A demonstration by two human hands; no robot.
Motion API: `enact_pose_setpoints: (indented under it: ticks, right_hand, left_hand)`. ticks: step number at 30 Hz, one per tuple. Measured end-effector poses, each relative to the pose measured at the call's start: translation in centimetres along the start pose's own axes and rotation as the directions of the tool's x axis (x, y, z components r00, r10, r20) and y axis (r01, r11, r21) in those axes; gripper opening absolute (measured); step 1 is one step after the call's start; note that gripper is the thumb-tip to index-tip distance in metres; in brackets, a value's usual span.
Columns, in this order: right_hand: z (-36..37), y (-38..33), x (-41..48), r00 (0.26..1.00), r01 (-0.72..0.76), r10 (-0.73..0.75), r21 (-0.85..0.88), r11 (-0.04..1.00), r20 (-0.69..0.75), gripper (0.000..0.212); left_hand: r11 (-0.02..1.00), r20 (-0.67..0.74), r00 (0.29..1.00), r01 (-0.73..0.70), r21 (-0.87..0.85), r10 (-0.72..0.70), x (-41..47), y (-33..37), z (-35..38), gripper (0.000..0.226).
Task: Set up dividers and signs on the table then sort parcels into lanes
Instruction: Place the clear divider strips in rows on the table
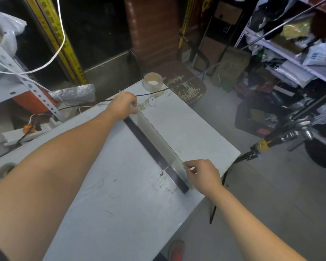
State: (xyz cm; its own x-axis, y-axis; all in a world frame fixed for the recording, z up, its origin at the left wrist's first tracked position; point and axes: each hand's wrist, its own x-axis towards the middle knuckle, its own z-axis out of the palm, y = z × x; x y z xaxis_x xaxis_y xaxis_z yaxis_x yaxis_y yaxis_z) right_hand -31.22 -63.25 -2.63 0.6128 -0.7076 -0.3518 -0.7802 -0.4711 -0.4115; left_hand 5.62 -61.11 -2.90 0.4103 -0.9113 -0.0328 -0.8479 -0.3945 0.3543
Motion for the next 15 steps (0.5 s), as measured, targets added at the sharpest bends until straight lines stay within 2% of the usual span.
enact_pose_setpoints:
  ticks: [15]
  right_hand:
    - [-1.1,0.3,0.9,1.000,-0.006,0.006,-0.001,1.000,0.004,0.032]
  left_hand:
    - [1.000,-0.016,0.999,0.031,-0.003,-0.031,0.1,-0.6,0.5,0.024]
